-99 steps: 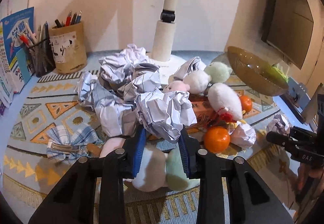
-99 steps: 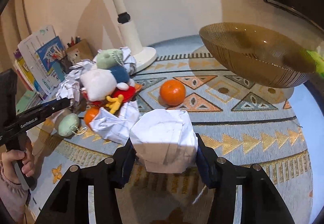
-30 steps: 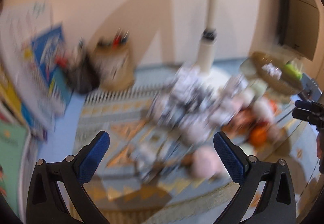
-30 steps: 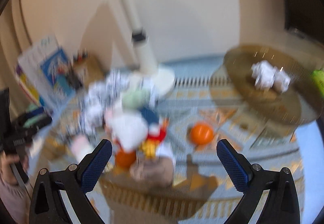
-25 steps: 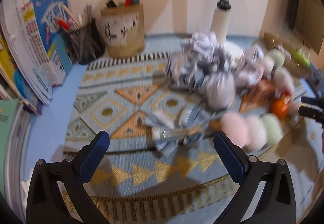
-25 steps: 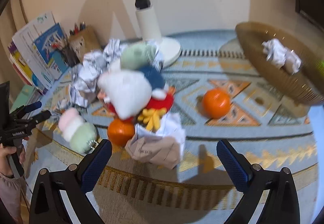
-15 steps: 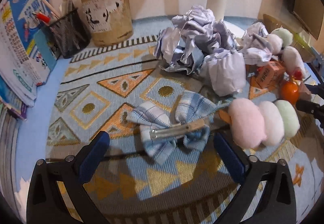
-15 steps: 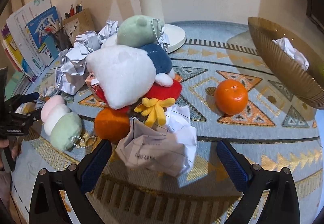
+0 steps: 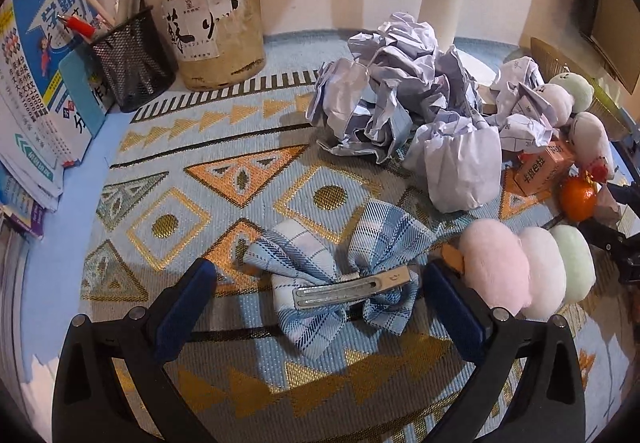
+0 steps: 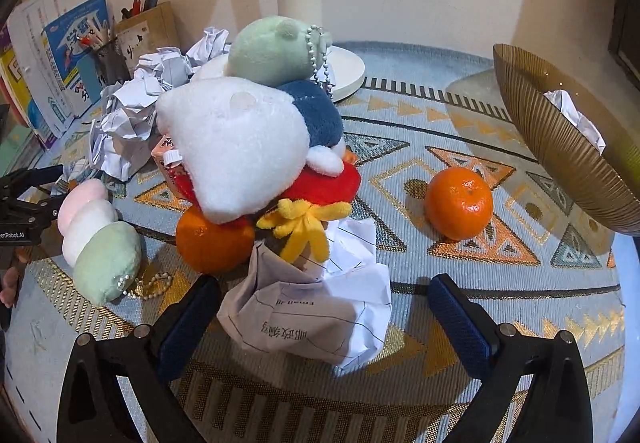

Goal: Organize objects
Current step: 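Grasp a paper ball with the right tool while the left tool grasps the checked cloth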

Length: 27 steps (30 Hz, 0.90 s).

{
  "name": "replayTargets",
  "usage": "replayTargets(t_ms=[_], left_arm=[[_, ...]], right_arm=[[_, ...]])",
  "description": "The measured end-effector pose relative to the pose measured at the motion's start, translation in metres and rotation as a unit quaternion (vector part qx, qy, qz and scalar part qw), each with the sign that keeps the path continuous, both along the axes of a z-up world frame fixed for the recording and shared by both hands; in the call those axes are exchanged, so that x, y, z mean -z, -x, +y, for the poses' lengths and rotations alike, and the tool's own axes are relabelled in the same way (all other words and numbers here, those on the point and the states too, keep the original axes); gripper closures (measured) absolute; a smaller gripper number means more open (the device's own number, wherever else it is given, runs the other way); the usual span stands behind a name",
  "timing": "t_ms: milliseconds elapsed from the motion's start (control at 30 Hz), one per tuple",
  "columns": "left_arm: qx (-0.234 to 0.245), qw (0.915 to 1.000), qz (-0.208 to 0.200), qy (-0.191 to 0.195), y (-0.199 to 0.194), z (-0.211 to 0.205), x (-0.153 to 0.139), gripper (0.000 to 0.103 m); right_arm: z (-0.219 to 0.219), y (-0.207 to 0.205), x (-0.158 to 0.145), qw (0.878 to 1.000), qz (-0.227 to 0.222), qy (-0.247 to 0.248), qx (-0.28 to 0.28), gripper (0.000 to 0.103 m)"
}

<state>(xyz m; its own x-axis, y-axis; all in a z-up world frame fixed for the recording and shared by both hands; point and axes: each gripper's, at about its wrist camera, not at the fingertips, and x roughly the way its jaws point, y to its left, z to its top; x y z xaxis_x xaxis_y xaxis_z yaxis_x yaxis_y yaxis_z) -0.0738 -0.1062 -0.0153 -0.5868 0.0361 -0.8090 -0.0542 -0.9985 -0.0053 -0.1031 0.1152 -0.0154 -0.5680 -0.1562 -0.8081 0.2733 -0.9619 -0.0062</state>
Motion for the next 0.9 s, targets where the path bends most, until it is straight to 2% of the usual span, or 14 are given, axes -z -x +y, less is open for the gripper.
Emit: replayTargets(t_ms=[100,133,167,200,333,500,667,733,800,900], left_arm=[[-0.007,1.0000,0.001,-0.001,0.000,0.001,0.000,0.002],[-0.007,1.0000,0.004,-0.002,0.000,0.000,0.000,0.009],[-0.007,0.9998,0.018,-0.004,-0.003,0.000,-0.004,0.041],[-0.005,0.9996,0.028,-0.004,-0.007,0.001,-0.008,0.063],[-0.001,0.9982,0.058,-0.015,-0.016,0.001,-0.018,0.068],[-0.008,0.9958,0.090,0.014,-0.025,0.006,-0.027,0.068],[-0.009,0.9937,0.111,0.016,-0.029,0.003,-0.032,0.068],[-0.015,0.9933,0.114,0.012,-0.030,0.002,-0.033,0.071],[-0.018,0.9928,0.118,0.006,-0.029,-0.002,-0.033,0.079],[-0.020,0.9914,0.129,-0.001,-0.032,-0.005,-0.034,0.084]], right_arm=[[0.002,0.000,0.000,1.000,0.001,0.003,0.003,0.001],[0.000,-0.003,-0.001,1.000,0.007,0.004,0.007,0.014],[0.001,-0.005,-0.004,1.000,0.017,0.007,0.008,0.052],[0.003,-0.009,-0.009,0.999,0.033,0.016,0.005,0.051],[0.008,-0.016,-0.017,0.998,0.056,0.041,-0.010,0.051],[0.017,-0.030,-0.028,0.994,0.094,0.052,-0.003,0.051],[0.013,-0.046,-0.038,0.989,0.137,0.056,0.008,0.051],[0.016,-0.049,-0.040,0.987,0.149,0.058,0.019,0.051],[0.022,-0.053,-0.043,0.985,0.160,0.067,0.024,0.051],[0.028,-0.059,-0.048,0.981,0.177,0.079,0.028,0.051]])
